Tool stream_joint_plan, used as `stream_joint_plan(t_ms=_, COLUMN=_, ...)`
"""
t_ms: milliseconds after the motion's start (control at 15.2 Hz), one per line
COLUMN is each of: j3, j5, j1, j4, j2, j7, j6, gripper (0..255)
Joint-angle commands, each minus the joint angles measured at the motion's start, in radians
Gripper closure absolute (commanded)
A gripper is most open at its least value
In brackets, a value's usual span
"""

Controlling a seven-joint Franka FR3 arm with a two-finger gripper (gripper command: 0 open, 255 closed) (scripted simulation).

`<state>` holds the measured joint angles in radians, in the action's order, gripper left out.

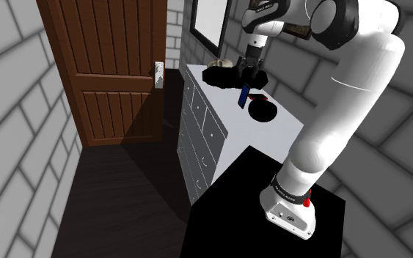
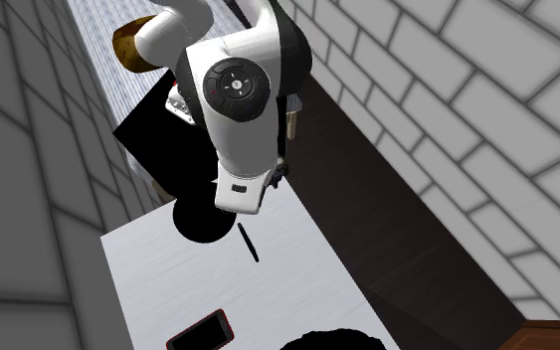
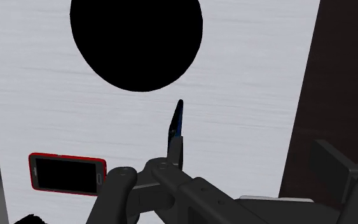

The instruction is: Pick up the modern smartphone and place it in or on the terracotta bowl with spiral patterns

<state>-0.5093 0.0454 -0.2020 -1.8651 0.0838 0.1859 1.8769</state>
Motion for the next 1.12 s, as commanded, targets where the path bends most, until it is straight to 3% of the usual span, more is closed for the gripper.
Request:
stream_joint_plan(t_ms=0, j3=-0.017, j5=0.035, j1=-0.027, j4=0.051, j2=0.068, j7=0.029, j6=0.003, gripper=0)
stream_joint_plan(t_ms=264, j3=-0.036, j5=0.114, j1=-0.098, j4=0.191, j2=0.221, j7=0.081, j6=-0.015, gripper=0)
stream_joint_plan(t_ms=792, j3=-0.027, j5=0.128, j1=-0.099, j4=0.114, j2=0.241, j7=0.091, j6=0.079, gripper=0)
stream_joint_plan(t_ms=1056, j3=-0.027, j5=0.128, j1=-0.099, j4=0.114, j2=0.241, j7=0.091, j6=0.079, gripper=0)
